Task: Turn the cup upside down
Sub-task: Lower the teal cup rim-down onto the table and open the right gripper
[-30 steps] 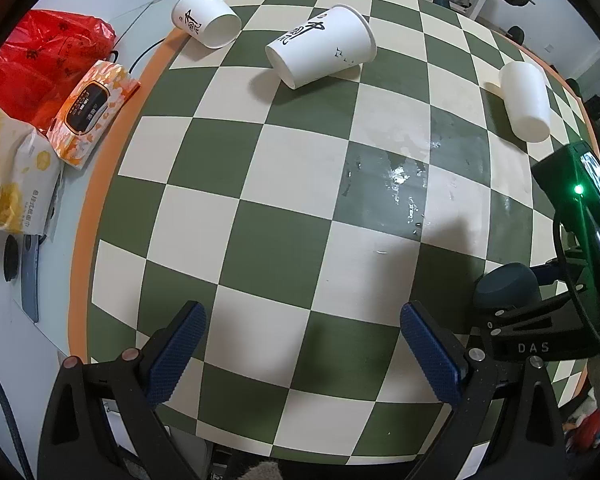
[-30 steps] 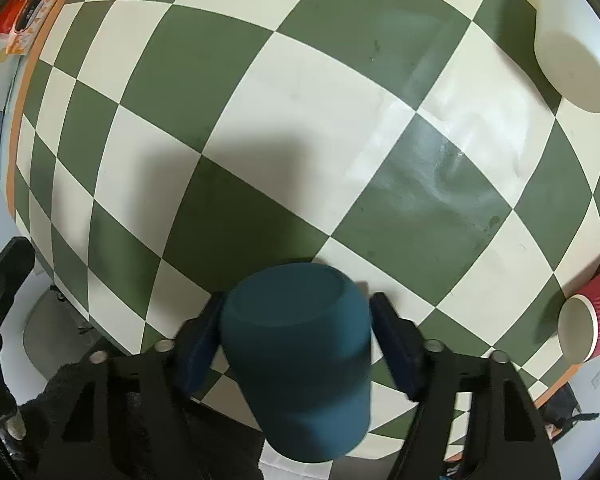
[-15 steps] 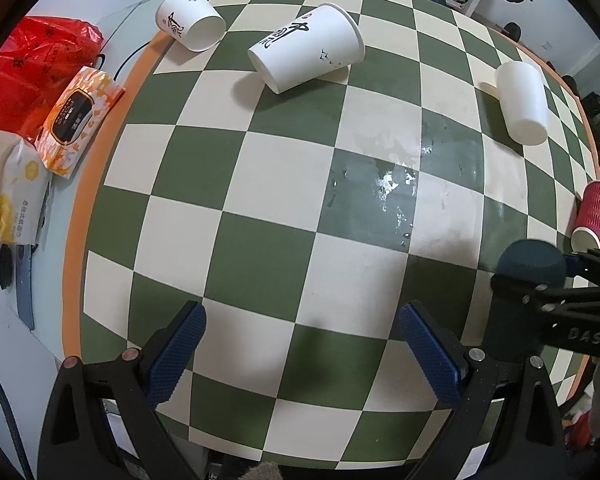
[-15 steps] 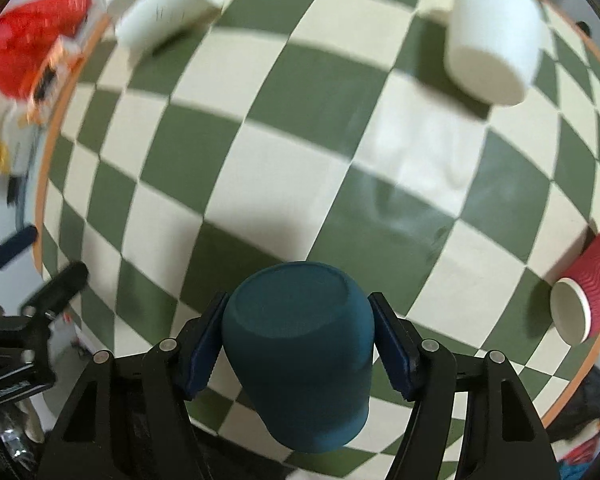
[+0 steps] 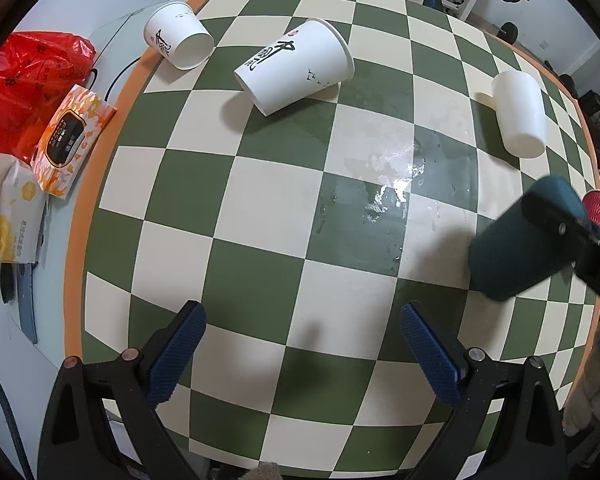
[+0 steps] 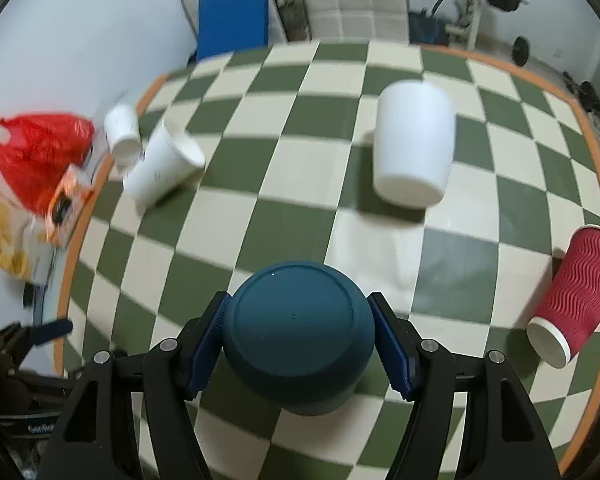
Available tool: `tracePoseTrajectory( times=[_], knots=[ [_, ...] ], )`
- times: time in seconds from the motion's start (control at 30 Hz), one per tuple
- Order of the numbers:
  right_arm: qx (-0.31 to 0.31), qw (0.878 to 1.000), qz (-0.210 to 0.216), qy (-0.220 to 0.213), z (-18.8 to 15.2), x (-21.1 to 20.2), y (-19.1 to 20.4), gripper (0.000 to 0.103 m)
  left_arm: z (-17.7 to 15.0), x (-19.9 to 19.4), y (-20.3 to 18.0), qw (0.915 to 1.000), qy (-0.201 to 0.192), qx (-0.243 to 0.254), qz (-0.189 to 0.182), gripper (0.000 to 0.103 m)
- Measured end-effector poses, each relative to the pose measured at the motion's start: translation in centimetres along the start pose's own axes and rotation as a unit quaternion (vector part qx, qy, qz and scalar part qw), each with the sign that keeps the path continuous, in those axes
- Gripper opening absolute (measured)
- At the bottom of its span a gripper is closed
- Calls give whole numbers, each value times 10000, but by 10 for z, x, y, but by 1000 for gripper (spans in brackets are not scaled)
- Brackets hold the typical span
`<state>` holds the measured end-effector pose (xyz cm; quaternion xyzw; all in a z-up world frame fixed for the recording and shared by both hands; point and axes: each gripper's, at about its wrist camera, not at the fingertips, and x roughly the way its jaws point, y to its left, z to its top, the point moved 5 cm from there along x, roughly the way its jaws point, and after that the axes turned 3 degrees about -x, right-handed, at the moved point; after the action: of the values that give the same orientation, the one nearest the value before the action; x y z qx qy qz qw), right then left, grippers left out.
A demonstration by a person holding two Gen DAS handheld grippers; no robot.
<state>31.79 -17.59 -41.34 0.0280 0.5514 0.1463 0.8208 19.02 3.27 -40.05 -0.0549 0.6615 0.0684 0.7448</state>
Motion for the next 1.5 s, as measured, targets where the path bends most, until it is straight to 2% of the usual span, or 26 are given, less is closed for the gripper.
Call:
tracePoseTrajectory(
  times=[0.13,0.33,0.67,1.1,1.13,1.2,1.23,1.37,1.5],
  knots=[
    [-102,9988,-176,-456,-1,0,0,71,-3,4,-1,10000,37,21,18,100],
    [-308,9968,-356,-653,-8,2,7,71,-7,5,-3,10000,48,67,15,100],
    [-312,9968,-422,-598,-23,-2,7,71,-10,0,-6,9999,9,121,34,100],
    [32,9986,-398,-334,-29,-5,1,72,-12,-10,-17,9996,-91,249,-13,100],
    [52,9986,-420,-329,-29,-6,1,73,-12,-11,-18,9996,-105,264,-12,100],
    [106,9987,-390,-318,-29,-9,1,87,-11,-14,-19,9995,-134,292,-21,100],
    [173,9985,-408,-322,-30,-13,1,89,-11,-16,-20,9994,-151,307,-26,100],
    [396,9969,-611,-300,-34,-31,-1,92,-10,-28,-23,9987,-284,427,-41,100],
    [610,9918,-1095,-261,-46,-61,-6,93,-11,-46,-26,9973,-440,569,-114,100]
  ],
)
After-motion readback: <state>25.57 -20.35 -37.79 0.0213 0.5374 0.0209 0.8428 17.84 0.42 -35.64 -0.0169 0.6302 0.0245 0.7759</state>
